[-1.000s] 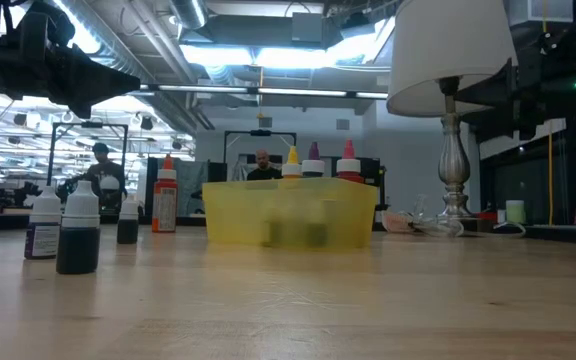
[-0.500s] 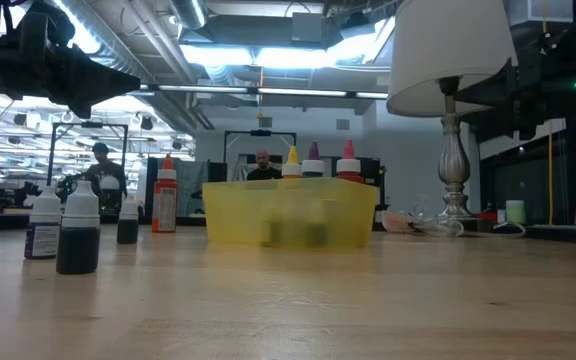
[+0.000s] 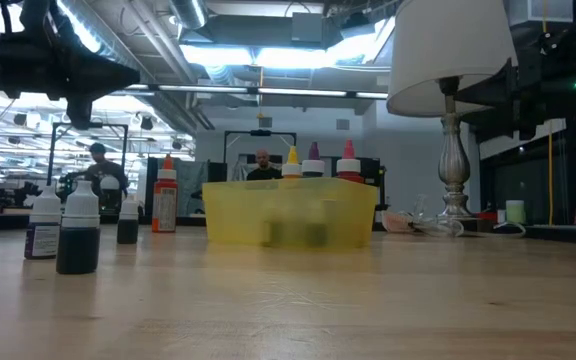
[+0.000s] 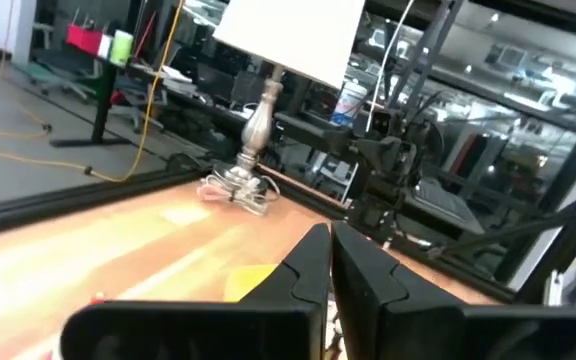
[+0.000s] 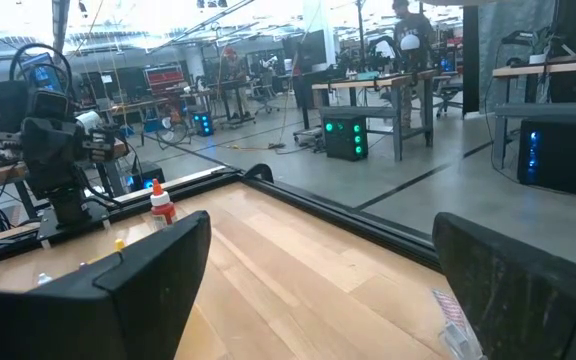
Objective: Pick & Place food coloring
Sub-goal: Put the large orange food coloring bottle into the yellow bin
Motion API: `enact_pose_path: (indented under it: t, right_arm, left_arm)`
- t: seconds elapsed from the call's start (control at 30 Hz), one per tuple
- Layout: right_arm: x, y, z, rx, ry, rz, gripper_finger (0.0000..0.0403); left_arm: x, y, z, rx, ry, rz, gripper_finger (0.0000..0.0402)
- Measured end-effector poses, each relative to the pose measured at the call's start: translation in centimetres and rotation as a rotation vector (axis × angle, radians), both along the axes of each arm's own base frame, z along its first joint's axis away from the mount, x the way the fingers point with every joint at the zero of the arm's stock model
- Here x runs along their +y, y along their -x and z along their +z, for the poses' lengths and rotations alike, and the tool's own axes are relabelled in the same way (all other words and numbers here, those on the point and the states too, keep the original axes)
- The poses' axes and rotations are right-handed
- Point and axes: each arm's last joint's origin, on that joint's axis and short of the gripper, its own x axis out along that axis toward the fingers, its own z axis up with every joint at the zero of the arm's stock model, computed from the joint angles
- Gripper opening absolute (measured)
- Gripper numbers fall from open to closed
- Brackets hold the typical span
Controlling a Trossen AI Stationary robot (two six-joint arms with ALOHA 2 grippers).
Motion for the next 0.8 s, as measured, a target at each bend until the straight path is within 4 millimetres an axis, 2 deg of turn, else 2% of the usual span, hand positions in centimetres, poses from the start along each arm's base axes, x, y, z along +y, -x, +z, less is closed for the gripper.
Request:
enact_pose_path:
  t: [0.8]
  right_arm:
    - [0.00,0.00,0.00,0.000,0.000,0.000,0.0381]
  left_arm:
    - [-0.14,-0.02,0.21,-0.032,0.025,-0.055,0.0012]
